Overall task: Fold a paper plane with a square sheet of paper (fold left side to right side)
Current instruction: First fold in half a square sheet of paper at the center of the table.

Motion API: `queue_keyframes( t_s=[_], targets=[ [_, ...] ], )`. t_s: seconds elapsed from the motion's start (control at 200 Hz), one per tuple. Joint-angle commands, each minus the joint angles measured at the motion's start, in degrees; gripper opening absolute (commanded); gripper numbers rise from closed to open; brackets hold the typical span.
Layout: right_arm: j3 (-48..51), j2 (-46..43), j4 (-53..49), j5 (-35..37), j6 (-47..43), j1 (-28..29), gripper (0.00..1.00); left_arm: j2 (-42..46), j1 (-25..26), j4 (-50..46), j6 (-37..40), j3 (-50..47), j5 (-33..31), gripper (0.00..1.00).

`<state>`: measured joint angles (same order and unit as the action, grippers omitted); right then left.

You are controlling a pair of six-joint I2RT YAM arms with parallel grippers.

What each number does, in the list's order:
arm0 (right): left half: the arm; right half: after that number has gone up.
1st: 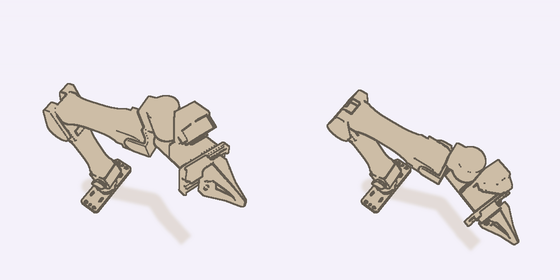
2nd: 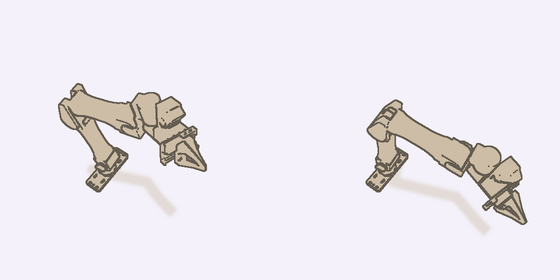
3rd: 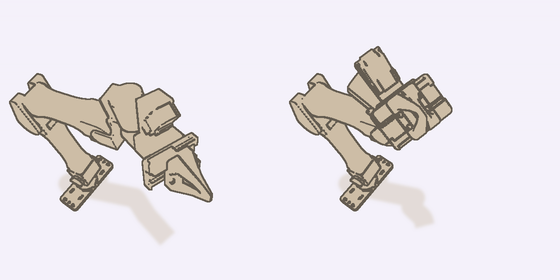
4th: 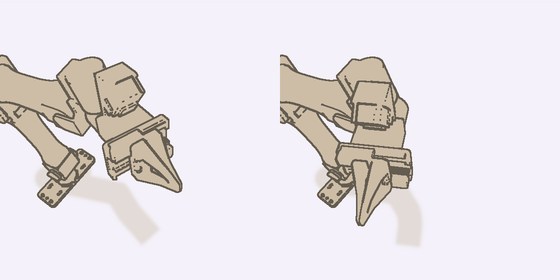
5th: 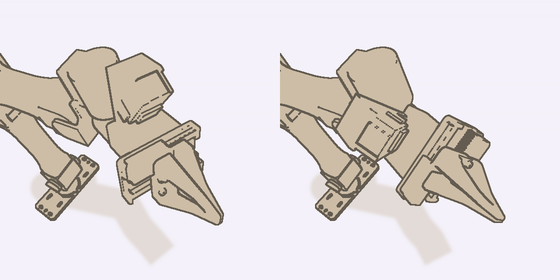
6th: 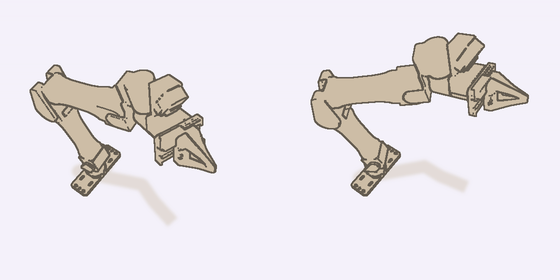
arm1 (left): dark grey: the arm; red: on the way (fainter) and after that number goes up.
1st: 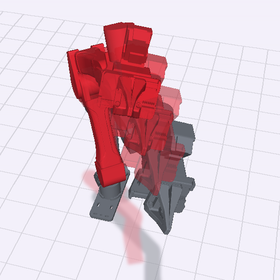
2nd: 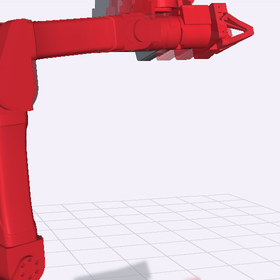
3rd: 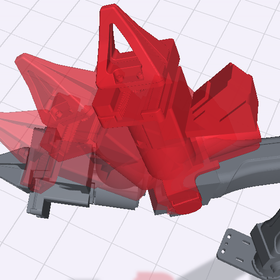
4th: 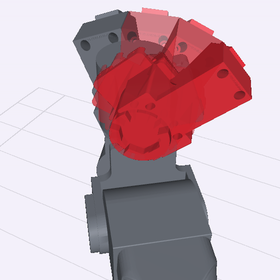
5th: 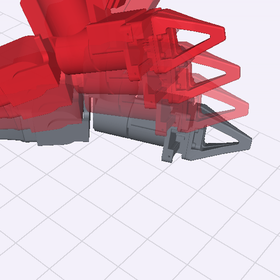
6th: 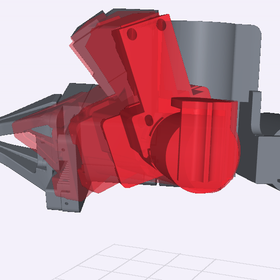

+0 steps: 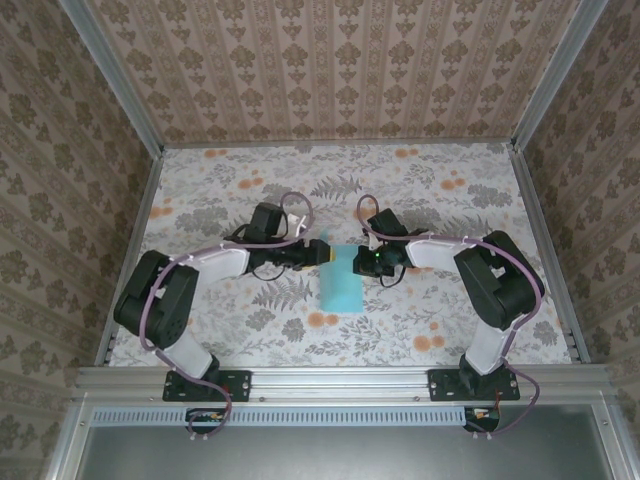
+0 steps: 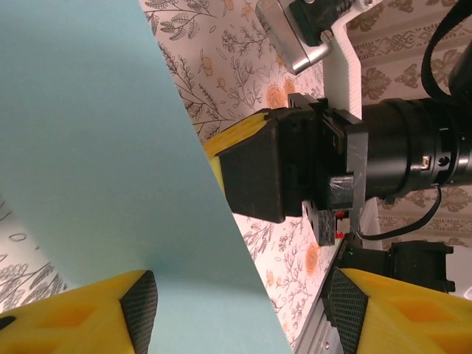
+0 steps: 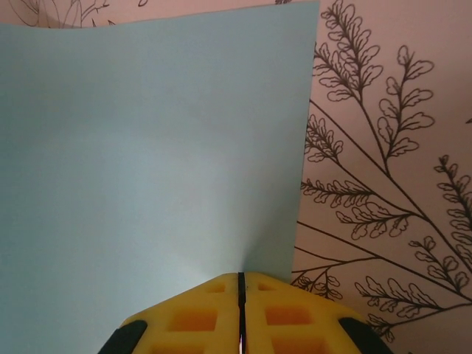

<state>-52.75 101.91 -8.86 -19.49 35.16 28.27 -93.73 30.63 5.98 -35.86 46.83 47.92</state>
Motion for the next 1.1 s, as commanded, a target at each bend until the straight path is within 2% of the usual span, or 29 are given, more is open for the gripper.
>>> queue_keyframes(
  t_s=[0.0,0.225,0.365,0.53,0.665,0.865,0.955,1.015,1.095],
  targets=[
    [1.8,-1.7,0.2,0.5,0.5,0.2,0.1,-2.7,0.9,2.1,-1.6,1.7,1.0,0.66],
    [5.0,-9.7,3.8,0.5,2.7,-1.5,0.21,-5.4,2.1,3.0,-1.9,2.7,0.2,0.54],
    [7.7,-14.7,7.1,-2.1,4.7,-3.1,0.32,-6.0,2.2,2.6,-1.7,2.7,-0.4,0.4],
    [8.2,-14.9,10.7,-9.0,7.7,-3.4,0.42,-6.1,2.3,2.2,-1.5,2.7,-1.2,0.22],
    [9.2,-13.1,16.3,-12.4,11.9,-3.2,0.46,-6.1,2.3,2.1,-1.5,2.5,-1.5,0.16],
    [8.7,-9.3,19.8,-15.2,14.4,-2.1,0.46,-5.9,2.3,1.9,-1.5,2.3,-1.8,0.14],
    [8.5,-8.2,20.5,-15.7,14.9,-1.6,0.43,-6.0,2.3,1.9,-1.4,2.4,-1.9,0.14],
    [8.4,-7.8,20.7,-15.9,15.0,-1.4,0.39,-6.0,2.3,1.8,-1.4,2.4,-1.9,0.14],
    [8.2,-7.6,20.2,-15.9,14.6,-1.4,0.26,-5.9,2.3,1.7,-1.3,2.5,-2.0,0.14]
  ],
)
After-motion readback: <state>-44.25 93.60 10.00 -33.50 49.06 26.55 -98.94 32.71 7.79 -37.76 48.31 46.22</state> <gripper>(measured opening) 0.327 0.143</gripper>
